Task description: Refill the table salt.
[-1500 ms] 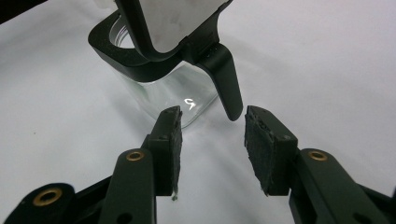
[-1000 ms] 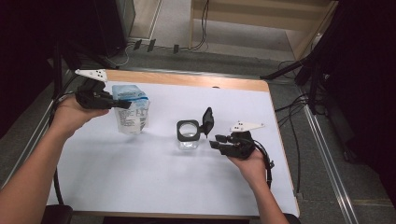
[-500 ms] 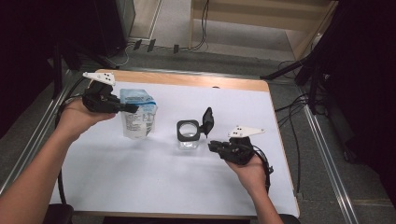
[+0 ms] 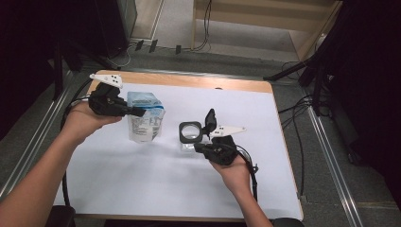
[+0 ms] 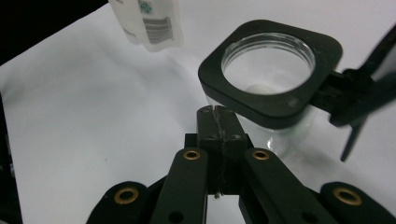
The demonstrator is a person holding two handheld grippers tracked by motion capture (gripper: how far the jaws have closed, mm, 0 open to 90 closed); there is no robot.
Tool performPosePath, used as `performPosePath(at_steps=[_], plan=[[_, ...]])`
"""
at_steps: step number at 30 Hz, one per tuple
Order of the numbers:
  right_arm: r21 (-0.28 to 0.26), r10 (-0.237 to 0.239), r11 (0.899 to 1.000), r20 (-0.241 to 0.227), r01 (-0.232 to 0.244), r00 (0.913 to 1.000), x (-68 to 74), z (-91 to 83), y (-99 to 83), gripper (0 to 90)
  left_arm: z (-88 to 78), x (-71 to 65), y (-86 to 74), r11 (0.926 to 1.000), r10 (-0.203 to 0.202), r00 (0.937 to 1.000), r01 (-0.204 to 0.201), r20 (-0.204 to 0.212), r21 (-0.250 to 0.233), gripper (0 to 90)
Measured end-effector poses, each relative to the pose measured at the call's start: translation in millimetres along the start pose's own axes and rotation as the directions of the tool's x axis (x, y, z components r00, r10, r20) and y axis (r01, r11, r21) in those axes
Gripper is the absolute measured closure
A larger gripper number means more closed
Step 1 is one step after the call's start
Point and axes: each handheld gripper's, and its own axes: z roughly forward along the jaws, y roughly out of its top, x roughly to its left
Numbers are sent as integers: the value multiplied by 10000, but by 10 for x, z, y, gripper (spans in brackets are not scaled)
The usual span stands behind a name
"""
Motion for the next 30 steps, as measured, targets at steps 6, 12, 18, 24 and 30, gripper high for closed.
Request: performPosePath(at_steps=[6,12,18,24,30], plan=[[-100,131,9999,136,-130,9998,57,172,56,900,48,-18,2,10000,-31,9999,30,146,54,900],[-161,-60,9998,398,66,9992,117,297,91,900,82,-43,-2,9999,-57,9998,55,181,115,900],[-355,-9,9994,387,23,9992,192,385,128,900,110,-76,2,9998,-62,9996,58,259,182,900],[-436,-131,9989,498,153,9987,278,495,174,900,108,-111,13,9998,-113,9995,108,287,186,900],[-897,-16,9959,896,97,9960,370,641,170,900,92,-159,46,9998,-52,9991,43,416,211,900]])
